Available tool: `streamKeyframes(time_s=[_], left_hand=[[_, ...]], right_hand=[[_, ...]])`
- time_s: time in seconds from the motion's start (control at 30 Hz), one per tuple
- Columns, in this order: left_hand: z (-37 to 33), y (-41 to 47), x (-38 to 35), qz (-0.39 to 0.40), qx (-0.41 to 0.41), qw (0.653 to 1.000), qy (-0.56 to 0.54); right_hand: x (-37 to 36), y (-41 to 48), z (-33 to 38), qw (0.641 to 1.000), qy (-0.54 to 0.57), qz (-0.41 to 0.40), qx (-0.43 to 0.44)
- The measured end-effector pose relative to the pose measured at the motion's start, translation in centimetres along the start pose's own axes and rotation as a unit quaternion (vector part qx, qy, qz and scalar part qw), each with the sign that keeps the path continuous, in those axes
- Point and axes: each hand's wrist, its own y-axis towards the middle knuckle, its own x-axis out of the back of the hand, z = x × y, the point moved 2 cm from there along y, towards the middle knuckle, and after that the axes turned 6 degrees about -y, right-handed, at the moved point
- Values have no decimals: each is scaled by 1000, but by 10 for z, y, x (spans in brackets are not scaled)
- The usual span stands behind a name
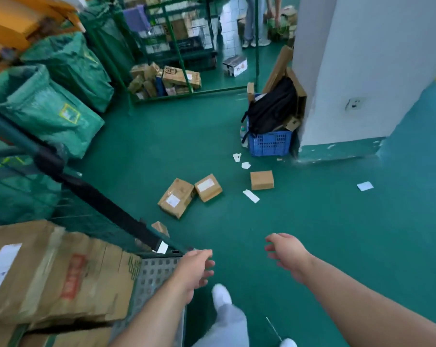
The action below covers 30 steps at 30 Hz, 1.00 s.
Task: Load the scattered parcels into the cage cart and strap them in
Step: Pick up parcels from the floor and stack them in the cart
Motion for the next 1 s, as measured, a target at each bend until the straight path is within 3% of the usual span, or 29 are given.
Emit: streamKeyframes(time_s=[0.17,0.37,0.57,0.77,1.0], left_hand=[[-51,64,-4,8,23,999,24],[-176,152,-34,84,-3,993,78],[-286,205,-65,122,-44,984,122],[-323,244,-90,158,-15,977,141],[-353,320,-83,89,30,980,176]], right_hand=[[0,38,48,1000,20,-5,-10],[25,79,127,994,45,-99,-21],[33,107,183,990,59,-123,-34],[47,160,218,990,40,-117,-65],[76,276,263,993,-9,-79,-91]])
